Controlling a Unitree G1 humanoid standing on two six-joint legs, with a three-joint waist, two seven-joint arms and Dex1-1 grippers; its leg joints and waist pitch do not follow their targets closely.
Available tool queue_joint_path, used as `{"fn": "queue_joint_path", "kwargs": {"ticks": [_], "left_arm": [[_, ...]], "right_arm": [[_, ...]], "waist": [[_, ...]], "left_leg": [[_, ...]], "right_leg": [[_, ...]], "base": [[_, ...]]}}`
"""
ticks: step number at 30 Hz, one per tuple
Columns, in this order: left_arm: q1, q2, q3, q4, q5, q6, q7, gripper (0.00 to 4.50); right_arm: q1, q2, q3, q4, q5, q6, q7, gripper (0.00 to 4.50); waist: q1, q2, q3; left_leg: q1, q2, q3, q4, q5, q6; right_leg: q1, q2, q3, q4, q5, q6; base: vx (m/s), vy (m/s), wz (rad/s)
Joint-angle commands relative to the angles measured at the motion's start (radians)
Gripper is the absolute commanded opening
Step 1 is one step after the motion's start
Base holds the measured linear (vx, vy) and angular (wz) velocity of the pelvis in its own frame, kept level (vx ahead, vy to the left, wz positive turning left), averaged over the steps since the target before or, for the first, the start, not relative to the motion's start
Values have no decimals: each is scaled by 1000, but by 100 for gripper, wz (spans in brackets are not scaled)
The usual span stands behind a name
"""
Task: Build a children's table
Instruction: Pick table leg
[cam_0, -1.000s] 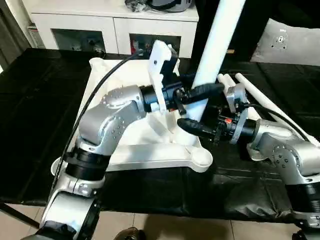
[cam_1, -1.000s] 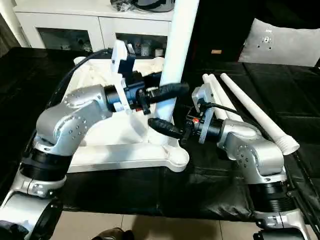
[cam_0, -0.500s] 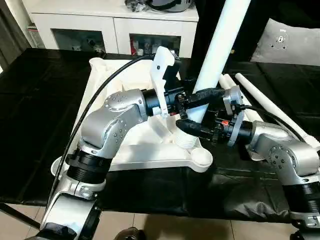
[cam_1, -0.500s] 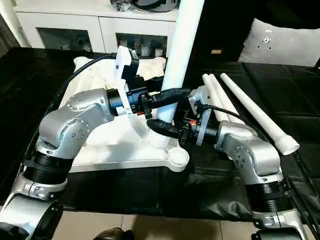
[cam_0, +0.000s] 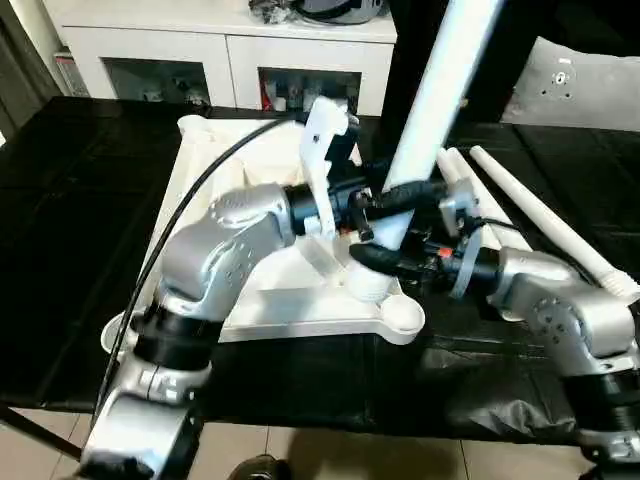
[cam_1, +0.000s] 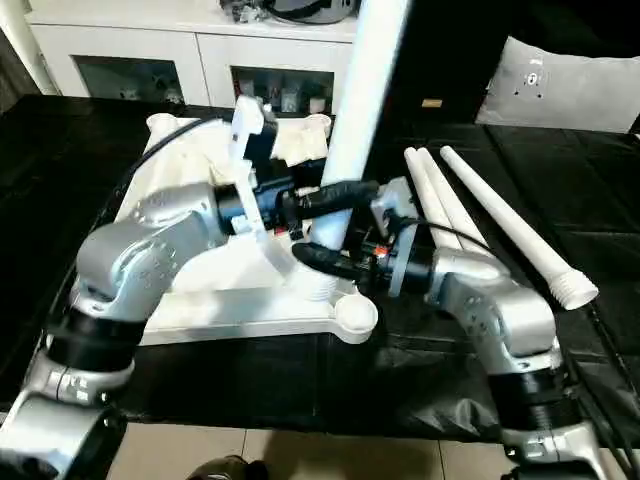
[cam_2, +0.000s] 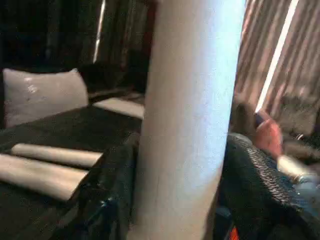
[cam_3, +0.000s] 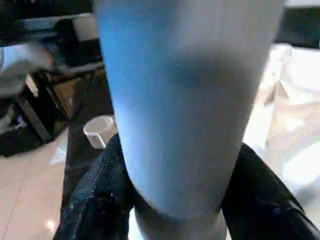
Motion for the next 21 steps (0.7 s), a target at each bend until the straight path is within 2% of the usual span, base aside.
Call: {"fn": "queue_joint_path", "kwargs": {"ticks": [1,3,4,12,16,17,18,19,20,21], "left_arm": [[-16,-30,-22,-82,-64,9,-20,300],[-12,-59,-15,-95,-92,24,-2,309],[-11,-70,-12,-100,-103,30,3,330],[13,-142,21,-126,-160,63,63,400],[16,-149,45,-128,-165,53,79,408],[19,-150,81,-129,-165,47,106,408],[21,-149,95,-129,-166,45,116,408],[31,-138,113,-131,-165,43,126,408],[37,-129,124,-132,-164,43,131,408],[51,-113,133,-137,-161,47,136,408]], "right_arm": [[8,5,-14,29,-26,1,-56,193],[13,25,-13,25,-39,-33,-74,193],[15,31,-12,23,-42,-34,-83,193],[28,85,0,28,-58,-52,-145,193],[39,98,-18,26,-48,-61,-164,193],[53,117,-44,14,-47,-75,-200,193],[60,126,-56,7,-47,-83,-215,193],[68,137,-76,-4,-44,-80,-247,193],[73,144,-89,-11,-42,-76,-268,192],[83,143,-98,-24,-43,-66,-289,191]], "waist": [[-1,-15,-64],[-2,-16,-62],[-2,-16,-61],[-6,-16,-61],[-7,-16,-60],[-6,-8,-60],[-9,-10,-60],[-6,-3,-60],[-10,-8,-60],[-11,-3,-60]], "left_leg": [[49,127,-56,-78,-239,-9],[50,127,-55,-80,-255,-18],[50,127,-55,-81,-265,-25],[48,126,-59,-85,-283,-42],[48,125,-57,-85,-281,-39],[49,125,-58,-85,-280,-42],[49,126,-58,-87,-283,-44],[50,126,-60,-87,-287,-50],[50,126,-60,-90,-299,-57],[50,123,-61,-91,-310,-63]], "right_leg": [[20,-88,40,-60,-64,-289],[17,-87,40,-62,-91,-284],[17,-86,40,-64,-107,-280],[16,-84,42,-68,-136,-248],[15,-83,43,-70,-127,-244],[14,-84,44,-69,-128,-241],[13,-82,44,-71,-126,-241],[12,-82,43,-69,-124,-241],[12,-77,41,-69,-122,-238],[14,-76,41,-68,-128,-233]], "base": [[0,0,0],[0,0,0],[0,0,0],[0,0,0],[0,0,0],[0,0,0],[0,0,0],[0,0,0],[0,0,0],[0,0,0]]}}
